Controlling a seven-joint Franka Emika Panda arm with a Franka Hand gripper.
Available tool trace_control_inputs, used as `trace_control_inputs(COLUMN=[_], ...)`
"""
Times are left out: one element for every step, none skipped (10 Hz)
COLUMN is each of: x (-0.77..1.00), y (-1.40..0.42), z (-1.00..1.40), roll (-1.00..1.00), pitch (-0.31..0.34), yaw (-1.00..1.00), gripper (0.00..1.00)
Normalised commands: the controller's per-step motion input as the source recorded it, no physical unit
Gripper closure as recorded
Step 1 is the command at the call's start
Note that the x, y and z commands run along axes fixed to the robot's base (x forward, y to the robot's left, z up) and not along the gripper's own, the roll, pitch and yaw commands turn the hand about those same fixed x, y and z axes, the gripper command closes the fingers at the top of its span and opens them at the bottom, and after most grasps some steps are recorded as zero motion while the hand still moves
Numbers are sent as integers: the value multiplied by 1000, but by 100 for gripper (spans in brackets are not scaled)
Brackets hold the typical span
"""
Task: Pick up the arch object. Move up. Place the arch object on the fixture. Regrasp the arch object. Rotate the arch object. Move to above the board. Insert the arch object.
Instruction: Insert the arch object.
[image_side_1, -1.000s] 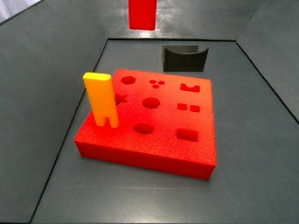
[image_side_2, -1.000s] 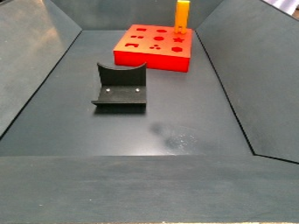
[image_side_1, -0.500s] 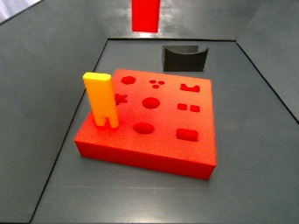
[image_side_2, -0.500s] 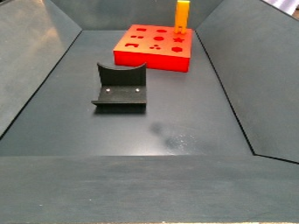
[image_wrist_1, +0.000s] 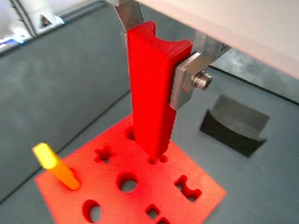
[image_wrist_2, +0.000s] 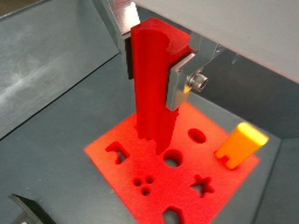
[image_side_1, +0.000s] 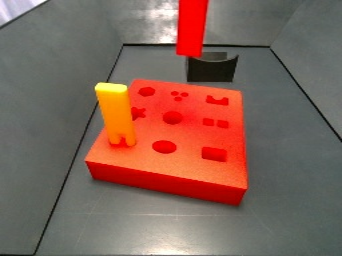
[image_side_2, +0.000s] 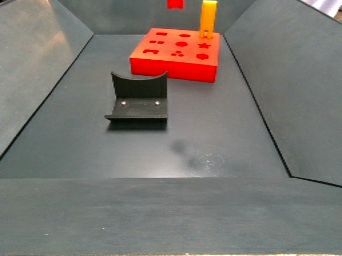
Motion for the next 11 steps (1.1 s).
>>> trace_control_inputs(x=[1000,1000,1000,1000,1000,849,620,591,643,486,106], y=[274,191,74,17,-46,0,0,0,0,-37,-77], z=[-880,-857,-863,-831,-649,-363,-200,0,0,-94,-206], roll=[0,9,60,86,226,244,251,166,124,94,46], pitch=[31,0,0,0,31,90,131,157,149,51,0], yaw=[0,-11,-34,-31,0,-91,-191,-229,-91,0,23], gripper=[100,100,100,100,100,100,100,100,100,100,100])
